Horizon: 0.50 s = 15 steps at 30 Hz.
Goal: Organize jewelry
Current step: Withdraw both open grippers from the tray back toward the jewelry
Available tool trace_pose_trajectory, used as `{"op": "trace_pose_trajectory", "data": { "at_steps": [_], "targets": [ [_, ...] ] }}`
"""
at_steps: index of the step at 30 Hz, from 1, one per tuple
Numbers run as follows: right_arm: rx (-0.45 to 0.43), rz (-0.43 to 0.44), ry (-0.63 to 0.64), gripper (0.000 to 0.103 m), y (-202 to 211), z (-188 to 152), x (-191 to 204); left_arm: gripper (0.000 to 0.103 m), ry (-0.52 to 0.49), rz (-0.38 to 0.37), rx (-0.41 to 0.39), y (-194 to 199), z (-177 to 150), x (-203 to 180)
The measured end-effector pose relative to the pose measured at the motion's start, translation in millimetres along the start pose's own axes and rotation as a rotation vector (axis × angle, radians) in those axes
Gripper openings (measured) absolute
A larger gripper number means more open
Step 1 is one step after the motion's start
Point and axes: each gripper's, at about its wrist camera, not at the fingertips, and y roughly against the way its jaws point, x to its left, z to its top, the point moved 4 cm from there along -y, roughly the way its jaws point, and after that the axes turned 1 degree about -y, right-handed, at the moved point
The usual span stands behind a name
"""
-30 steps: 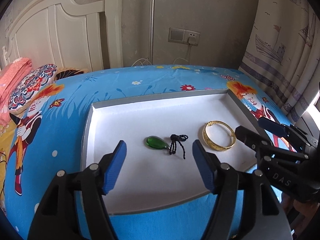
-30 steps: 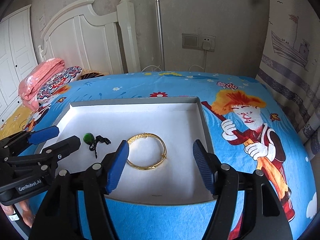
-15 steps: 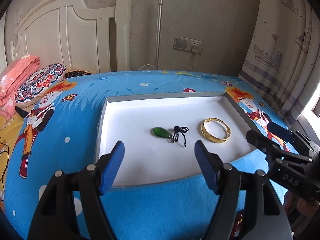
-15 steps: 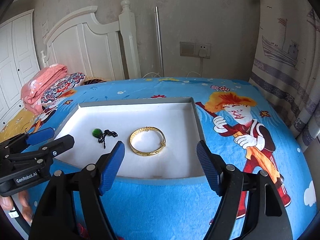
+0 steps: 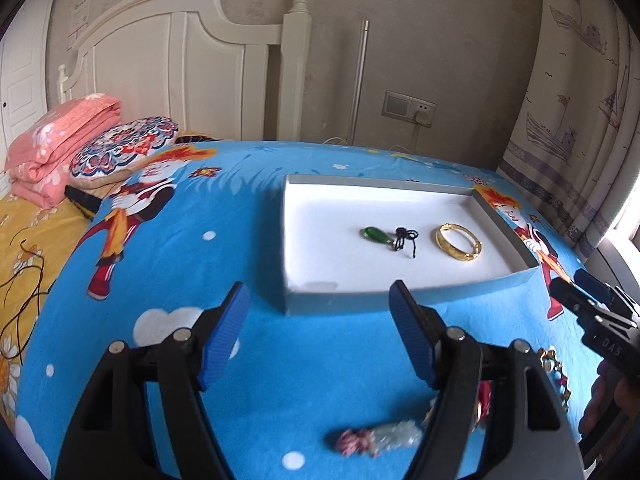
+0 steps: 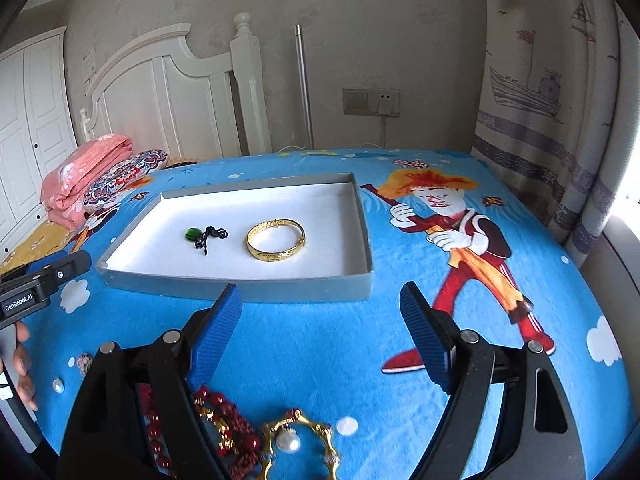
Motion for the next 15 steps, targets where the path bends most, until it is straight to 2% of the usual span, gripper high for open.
{"op": "trace_pose_trajectory", "data": {
  "at_steps": [15],
  "targets": [
    [0.023,0.011,0.006,0.078,28.3,-44.7,-10.1,0.07,0.021,0.027,-0.003,40.6,-42.9,29.8]
  ]
}}
